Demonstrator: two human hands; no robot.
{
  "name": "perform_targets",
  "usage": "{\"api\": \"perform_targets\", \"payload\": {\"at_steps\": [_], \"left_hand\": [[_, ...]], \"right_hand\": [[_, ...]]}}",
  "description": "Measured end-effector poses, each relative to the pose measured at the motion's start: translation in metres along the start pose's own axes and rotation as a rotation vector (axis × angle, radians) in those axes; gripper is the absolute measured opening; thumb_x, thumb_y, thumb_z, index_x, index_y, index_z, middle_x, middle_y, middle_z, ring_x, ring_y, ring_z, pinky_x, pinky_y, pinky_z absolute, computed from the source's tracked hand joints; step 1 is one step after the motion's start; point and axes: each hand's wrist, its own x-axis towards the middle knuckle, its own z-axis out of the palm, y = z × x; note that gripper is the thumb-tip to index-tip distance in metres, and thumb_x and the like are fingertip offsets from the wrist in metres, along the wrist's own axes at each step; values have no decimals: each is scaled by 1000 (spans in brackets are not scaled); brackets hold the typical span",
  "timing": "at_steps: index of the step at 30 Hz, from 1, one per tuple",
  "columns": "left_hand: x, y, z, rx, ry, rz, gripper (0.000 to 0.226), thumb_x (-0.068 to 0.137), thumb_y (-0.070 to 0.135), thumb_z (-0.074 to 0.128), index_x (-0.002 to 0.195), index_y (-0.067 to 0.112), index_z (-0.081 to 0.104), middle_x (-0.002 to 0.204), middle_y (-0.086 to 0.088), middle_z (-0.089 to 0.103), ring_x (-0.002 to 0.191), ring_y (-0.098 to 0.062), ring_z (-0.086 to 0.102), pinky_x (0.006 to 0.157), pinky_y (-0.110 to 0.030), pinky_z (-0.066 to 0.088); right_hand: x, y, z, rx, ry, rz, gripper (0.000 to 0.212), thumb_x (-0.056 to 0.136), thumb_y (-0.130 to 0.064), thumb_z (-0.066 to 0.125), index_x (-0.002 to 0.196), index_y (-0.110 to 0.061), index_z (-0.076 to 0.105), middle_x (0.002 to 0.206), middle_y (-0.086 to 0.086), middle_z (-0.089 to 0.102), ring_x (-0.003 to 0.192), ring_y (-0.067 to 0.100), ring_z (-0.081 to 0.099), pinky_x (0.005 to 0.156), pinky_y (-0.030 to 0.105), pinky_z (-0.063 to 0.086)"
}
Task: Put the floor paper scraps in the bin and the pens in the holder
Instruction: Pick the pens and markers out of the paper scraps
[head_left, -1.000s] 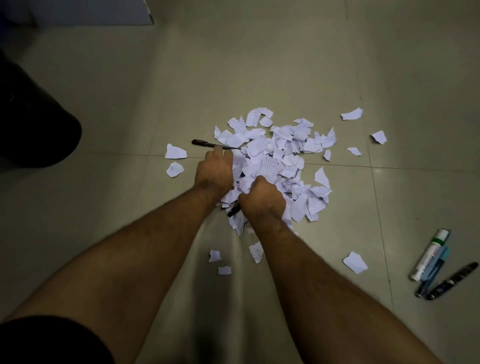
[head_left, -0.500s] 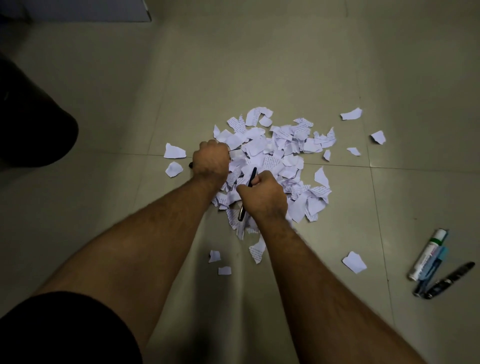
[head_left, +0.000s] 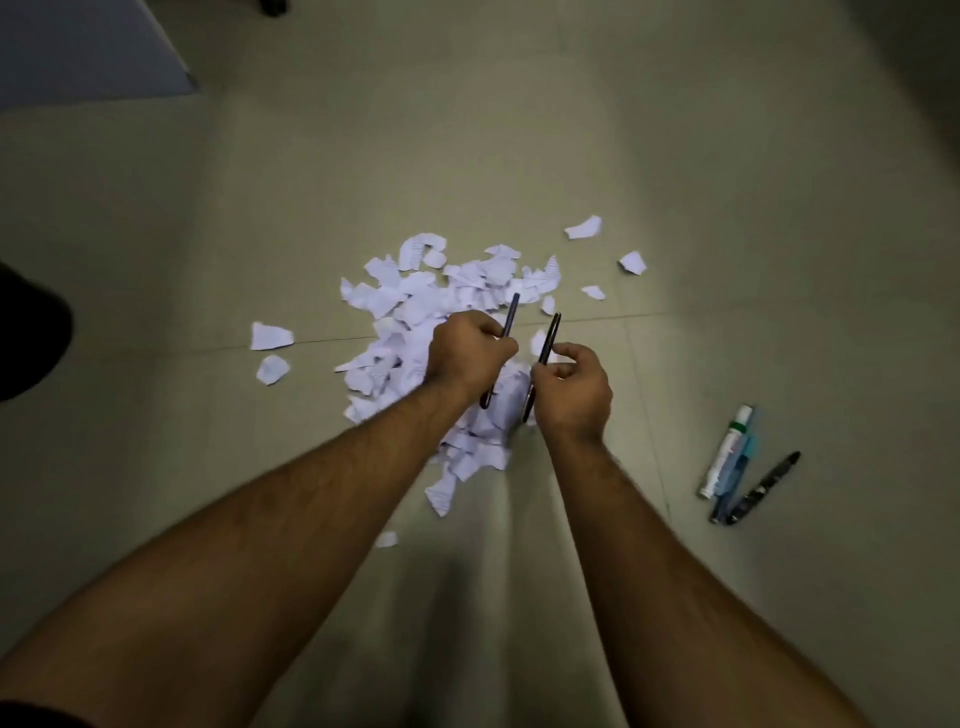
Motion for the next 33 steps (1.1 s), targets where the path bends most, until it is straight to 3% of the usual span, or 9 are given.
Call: {"api": "perform_targets", "payload": {"at_steps": [7, 10, 15, 22, 24, 27, 29, 33], "left_hand": [[-43, 55, 134, 49, -334, 70, 3, 74, 17, 71, 76, 17, 73, 75, 2, 70, 81, -20, 68, 72, -26, 53], [-65, 71, 185, 96, -441, 104, 3, 74, 18, 72, 77, 18, 72, 85, 0, 73, 84, -20, 68, 74, -25, 52], [-77, 71, 222, 200, -428, 76, 14, 79, 19, 75, 90, 11, 76, 93, -5, 74, 86, -23, 69, 80, -32, 58], [-63, 54, 197, 148, -428, 117, 11, 80, 25, 72, 78, 15, 76, 82, -2, 74, 81, -21, 69, 78, -31, 57], [-51, 48, 175, 122, -400, 120, 10, 81, 26, 68, 78, 18, 74, 82, 0, 73, 78, -22, 69, 77, -36, 59], [-29, 24, 121, 148, -280, 137, 18, 81, 32, 66, 93, 20, 73, 87, -1, 74, 80, -21, 69, 78, -33, 58], [-18, 5, 74, 159, -183, 134, 19, 83, 31, 67, 97, 19, 72, 85, 0, 73, 80, -17, 67, 75, -24, 52], [2, -33, -25, 178, 31, 29, 15, 83, 30, 68, 93, 19, 70, 77, 3, 67, 79, -18, 65, 71, -23, 46]], "right_hand": [[28, 67, -106, -154, 320, 164, 26, 83, -21, 65, 108, -26, 65, 89, -5, 71, 87, 21, 67, 72, 27, 47], [29, 98, -146, -233, 440, 208, 25, 85, -22, 63, 110, -23, 66, 99, 2, 72, 91, 27, 67, 75, 31, 50], [40, 118, -164, -300, 435, 209, 19, 85, -23, 64, 104, -22, 67, 99, 3, 72, 88, 27, 67, 71, 33, 54], [41, 102, -140, -292, 456, 112, 21, 86, -30, 64, 104, -22, 68, 101, 0, 71, 92, 22, 65, 69, 25, 42], [40, 84, -121, -230, 404, 73, 18, 86, -28, 62, 102, -22, 68, 97, -1, 72, 91, 20, 65, 68, 23, 39], [37, 54, -81, -136, 262, 3, 18, 83, -26, 63, 100, -23, 69, 93, 0, 73, 90, 23, 67, 72, 27, 47], [30, 33, -47, -105, 107, -47, 18, 82, -23, 64, 100, -23, 69, 91, 0, 73, 89, 24, 67, 75, 28, 48], [-4, -12, 36, -99, -203, -204, 19, 85, -24, 64, 104, -23, 67, 92, -3, 72, 87, 19, 67, 76, 25, 49]]}}
